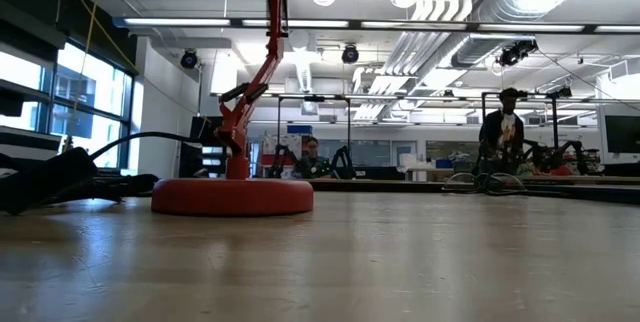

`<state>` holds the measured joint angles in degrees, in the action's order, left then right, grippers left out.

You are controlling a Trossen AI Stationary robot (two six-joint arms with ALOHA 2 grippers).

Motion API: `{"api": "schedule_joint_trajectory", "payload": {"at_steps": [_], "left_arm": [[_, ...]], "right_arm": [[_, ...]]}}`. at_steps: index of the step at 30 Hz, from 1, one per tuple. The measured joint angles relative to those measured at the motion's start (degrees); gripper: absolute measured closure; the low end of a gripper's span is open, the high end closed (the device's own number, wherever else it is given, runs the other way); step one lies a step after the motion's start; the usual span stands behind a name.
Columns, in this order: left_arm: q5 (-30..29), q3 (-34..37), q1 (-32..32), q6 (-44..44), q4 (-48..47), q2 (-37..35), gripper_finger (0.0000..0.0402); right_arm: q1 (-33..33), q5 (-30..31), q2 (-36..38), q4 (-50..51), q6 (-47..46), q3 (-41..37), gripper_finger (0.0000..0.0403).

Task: Screw lightbulb
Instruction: Insert the lightbulb on the lamp

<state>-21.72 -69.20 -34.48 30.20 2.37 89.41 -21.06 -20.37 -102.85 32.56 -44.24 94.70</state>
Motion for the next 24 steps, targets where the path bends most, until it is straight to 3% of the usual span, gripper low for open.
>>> {"api": "schedule_joint_trajectory", "payload": {"at_steps": [6, 11, 18, 24], "left_arm": [[-0.46, 0.01, 0.31, -0.09, 0.16, -0.06, 0.0381], [-3.19, 0.06, -0.36, -0.50, -2.51, -1.52, 0.0384], [-1.77, 0.06, -0.74, -14.53, -16.29, -6.99, 0.0345], [2.16, 0.06, -0.13, -16.58, -19.24, -7.99, 0.0284]], "right_arm": [[0.19, 0.05, 0.02, 1.14, 0.42, 0.02, 0.0143], [0.35, 1.16, 0.07, 2.29, 1.72, 0.04, 0.0143], [0.15, 0.62, 0.10, 2.56, 3.71, 0.07, 0.0143], [0.13, 0.78, 0.20, 2.79, 4.56, 0.13, 0.0143]]}}
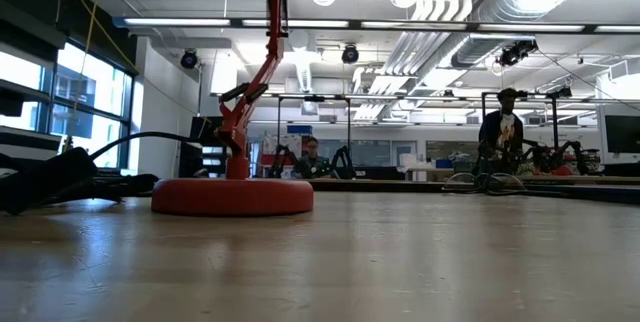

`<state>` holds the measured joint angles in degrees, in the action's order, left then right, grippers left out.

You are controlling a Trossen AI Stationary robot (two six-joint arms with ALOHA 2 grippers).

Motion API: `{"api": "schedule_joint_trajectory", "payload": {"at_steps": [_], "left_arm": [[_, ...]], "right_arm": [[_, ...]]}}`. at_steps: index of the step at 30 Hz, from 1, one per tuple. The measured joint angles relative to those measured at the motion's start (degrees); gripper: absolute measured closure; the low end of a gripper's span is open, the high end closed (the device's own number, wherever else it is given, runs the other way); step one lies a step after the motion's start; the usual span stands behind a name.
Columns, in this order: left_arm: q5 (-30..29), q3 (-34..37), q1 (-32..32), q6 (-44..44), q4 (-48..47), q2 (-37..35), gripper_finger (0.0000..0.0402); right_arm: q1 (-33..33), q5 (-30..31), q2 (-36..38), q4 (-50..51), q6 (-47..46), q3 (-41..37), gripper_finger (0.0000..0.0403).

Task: Screw lightbulb
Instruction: Insert the lightbulb on the lamp

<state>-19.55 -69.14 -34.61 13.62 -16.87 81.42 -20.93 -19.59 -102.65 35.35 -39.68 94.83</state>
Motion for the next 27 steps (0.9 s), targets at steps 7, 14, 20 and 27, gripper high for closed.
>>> {"api": "schedule_joint_trajectory", "payload": {"at_steps": [7, 14, 20, 27], "left_arm": [[2.39, 0.00, 1.60, 1.94, 4.30, 1.88, 0.0213], [3.58, -0.02, 2.19, 7.11, 9.28, 3.84, 0.0166], [4.56, -0.02, 2.36, 11.41, 10.84, 4.40, 0.0155], [5.64, -0.09, 2.75, 14.58, 11.16, 6.12, 0.0154]], "right_arm": [[0.00, 0.35, -0.02, -0.08, -0.26, 0.00, 0.0143], [0.02, 0.57, -0.04, -0.04, 0.09, 0.00, 0.0143], [0.01, 0.57, -0.07, -0.04, 0.31, 0.00, 0.0143], [0.04, 0.54, -0.11, -0.48, 1.27, -0.04, 0.0143]]}}
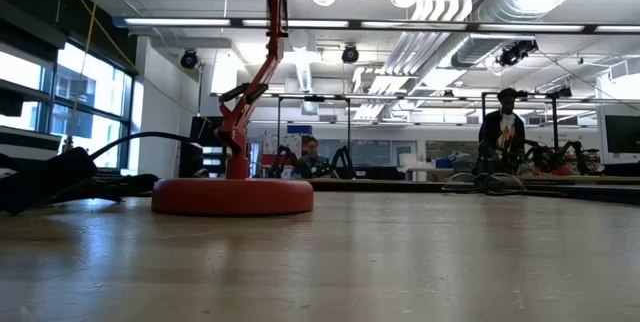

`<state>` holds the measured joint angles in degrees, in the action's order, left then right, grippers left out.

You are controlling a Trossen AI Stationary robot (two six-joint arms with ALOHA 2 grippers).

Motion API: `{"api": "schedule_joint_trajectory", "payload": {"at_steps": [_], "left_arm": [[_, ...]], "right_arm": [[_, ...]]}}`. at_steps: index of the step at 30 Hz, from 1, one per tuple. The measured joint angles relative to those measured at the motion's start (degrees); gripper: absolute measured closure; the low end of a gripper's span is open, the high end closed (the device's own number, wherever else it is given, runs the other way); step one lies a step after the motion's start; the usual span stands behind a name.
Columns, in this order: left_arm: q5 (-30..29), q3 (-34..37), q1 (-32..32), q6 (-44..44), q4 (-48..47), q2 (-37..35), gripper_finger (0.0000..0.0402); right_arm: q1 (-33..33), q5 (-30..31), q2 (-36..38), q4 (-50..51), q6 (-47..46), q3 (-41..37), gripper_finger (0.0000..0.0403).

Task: Screw lightbulb
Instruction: Insert the lightbulb on the lamp

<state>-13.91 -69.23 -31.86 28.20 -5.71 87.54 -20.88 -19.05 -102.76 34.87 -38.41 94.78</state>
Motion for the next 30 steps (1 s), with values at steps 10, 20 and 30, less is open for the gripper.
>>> {"api": "schedule_joint_trajectory", "payload": {"at_steps": [10, 20, 30], "left_arm": [[-1.61, -0.02, -0.17, 2.44, 5.71, 1.04, 0.0158], [-1.83, -0.02, -0.02, 3.21, 4.41, 1.89, 0.0189], [-3.47, 0.00, -1.26, 5.89, 6.96, 1.83, 0.0204]], "right_arm": [[0.00, 0.84, -0.02, -0.90, -0.08, -0.04, 0.0143], [-0.04, 1.07, -0.02, -2.76, 0.09, -0.04, 0.0143], [0.00, 1.58, -0.02, -2.93, -0.06, -0.04, 0.0143]]}}
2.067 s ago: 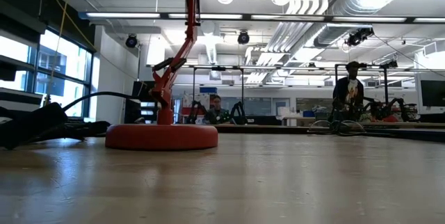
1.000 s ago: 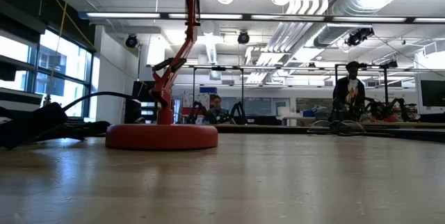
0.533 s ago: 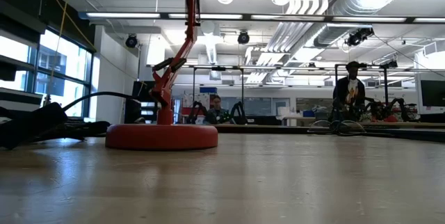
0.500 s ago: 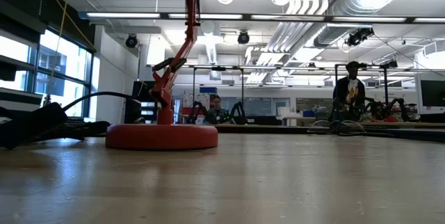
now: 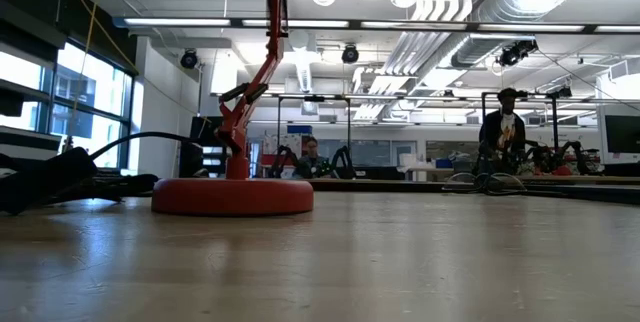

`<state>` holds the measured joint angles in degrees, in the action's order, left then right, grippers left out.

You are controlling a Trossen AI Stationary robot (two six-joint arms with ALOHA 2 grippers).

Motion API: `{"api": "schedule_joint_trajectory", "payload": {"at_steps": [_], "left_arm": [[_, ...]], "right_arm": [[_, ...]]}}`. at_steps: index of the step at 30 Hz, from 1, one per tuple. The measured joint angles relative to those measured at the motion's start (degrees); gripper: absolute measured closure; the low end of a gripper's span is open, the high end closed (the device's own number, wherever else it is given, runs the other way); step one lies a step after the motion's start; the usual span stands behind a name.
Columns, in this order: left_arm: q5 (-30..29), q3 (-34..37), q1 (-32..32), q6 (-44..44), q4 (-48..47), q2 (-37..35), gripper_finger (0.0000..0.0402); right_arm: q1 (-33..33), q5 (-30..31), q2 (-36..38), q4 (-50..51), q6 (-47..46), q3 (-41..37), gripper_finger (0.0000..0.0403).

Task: Screw lightbulb
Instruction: Insert the lightbulb on the lamp

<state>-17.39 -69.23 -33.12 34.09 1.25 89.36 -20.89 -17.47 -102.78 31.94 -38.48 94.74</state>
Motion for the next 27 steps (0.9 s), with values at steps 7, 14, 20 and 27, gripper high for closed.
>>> {"api": "schedule_joint_trajectory", "payload": {"at_steps": [7, 14, 20, 27], "left_arm": [[-1.07, 0.00, 0.00, -0.01, -0.33, 0.02, 0.0270], [-1.14, -0.11, 0.00, -0.77, -1.02, -0.02, 0.0292], [-0.98, -0.11, -0.02, -1.27, -0.62, -0.14, 0.0309], [-2.97, -0.07, -0.71, -1.47, -4.11, -2.47, 0.0284]], "right_arm": [[-0.03, 0.46, -0.03, 0.23, 0.17, 0.00, 0.0143], [-0.02, 0.68, -0.11, 0.57, 0.86, -0.10, 0.0143], [-0.04, 0.65, -0.11, 0.39, 1.21, -0.11, 0.0143], [0.11, 1.42, -0.11, -1.03, 1.38, -0.09, 0.0143]]}}
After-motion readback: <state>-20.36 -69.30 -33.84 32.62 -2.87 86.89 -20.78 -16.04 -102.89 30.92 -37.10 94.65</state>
